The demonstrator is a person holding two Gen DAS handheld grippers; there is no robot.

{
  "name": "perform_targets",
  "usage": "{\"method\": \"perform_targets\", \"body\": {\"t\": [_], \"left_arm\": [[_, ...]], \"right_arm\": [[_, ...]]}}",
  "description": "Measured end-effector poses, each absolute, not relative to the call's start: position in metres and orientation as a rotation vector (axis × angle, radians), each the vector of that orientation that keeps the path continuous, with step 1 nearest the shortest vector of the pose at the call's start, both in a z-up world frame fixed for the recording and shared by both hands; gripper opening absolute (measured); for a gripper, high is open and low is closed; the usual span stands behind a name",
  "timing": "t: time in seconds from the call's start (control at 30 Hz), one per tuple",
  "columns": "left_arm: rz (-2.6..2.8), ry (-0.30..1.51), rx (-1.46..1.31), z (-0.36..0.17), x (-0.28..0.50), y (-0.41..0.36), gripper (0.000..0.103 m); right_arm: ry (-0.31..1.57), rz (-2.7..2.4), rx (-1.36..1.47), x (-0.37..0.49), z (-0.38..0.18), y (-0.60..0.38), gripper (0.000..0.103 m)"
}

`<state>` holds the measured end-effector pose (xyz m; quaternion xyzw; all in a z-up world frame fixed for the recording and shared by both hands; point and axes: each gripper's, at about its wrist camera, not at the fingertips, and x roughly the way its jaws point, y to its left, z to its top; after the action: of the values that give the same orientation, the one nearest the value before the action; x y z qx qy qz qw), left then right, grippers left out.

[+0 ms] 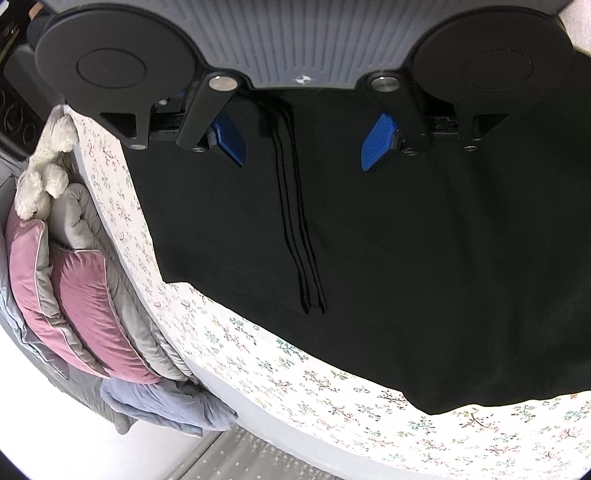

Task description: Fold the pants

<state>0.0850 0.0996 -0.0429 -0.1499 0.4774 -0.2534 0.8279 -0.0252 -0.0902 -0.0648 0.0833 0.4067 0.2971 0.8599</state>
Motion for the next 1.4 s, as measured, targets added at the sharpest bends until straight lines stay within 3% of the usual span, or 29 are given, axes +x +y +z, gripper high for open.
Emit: {"method": "perform_targets", "body": {"t": [0.5,0.57,0.63,0.87,1.13,1.3,1.37,1.4], "left_arm": [[-0.565,1.028,-0.367,-0.045,0.087,0.108,0.084],[-0.564,1.033,-0.405,-0.045,0.087,0.112,0.084],[-0.569,1.038,-0.463,-0.045,0.089,0.115,0.084],[-0.633,1.050,-0.619,-0.038,0.093,0.104,0.091],[-0.585,1.084,-0.555,-0.043,0.106,0.077,0.091],[-0.549,1.060,-0.479,-0.041,0.118,0.069,0.076],[-0.539,1.047,-0.447,-0.040,0.122,0.067,0.061],[-0.532,1.043,-0.414,-0.040,0.123,0.064,0.041]], "right_arm": [[0.946,0.644,0.513,0.001,-0.082,-0.116,0.024],[0.959,0.618,0.529,0.004,-0.086,-0.119,0.020],[0.942,0.598,0.501,0.003,-0.083,-0.118,0.011],[0.739,0.579,0.278,-0.029,-0.038,-0.091,0.011],[0.632,0.552,0.099,-0.051,-0.026,-0.076,0.011],[0.615,0.547,0.043,-0.056,-0.024,-0.068,0.011],[0.611,0.545,0.021,-0.058,-0.024,-0.065,0.011],[0.609,0.542,0.009,-0.057,-0.026,-0.062,0.011]]}}
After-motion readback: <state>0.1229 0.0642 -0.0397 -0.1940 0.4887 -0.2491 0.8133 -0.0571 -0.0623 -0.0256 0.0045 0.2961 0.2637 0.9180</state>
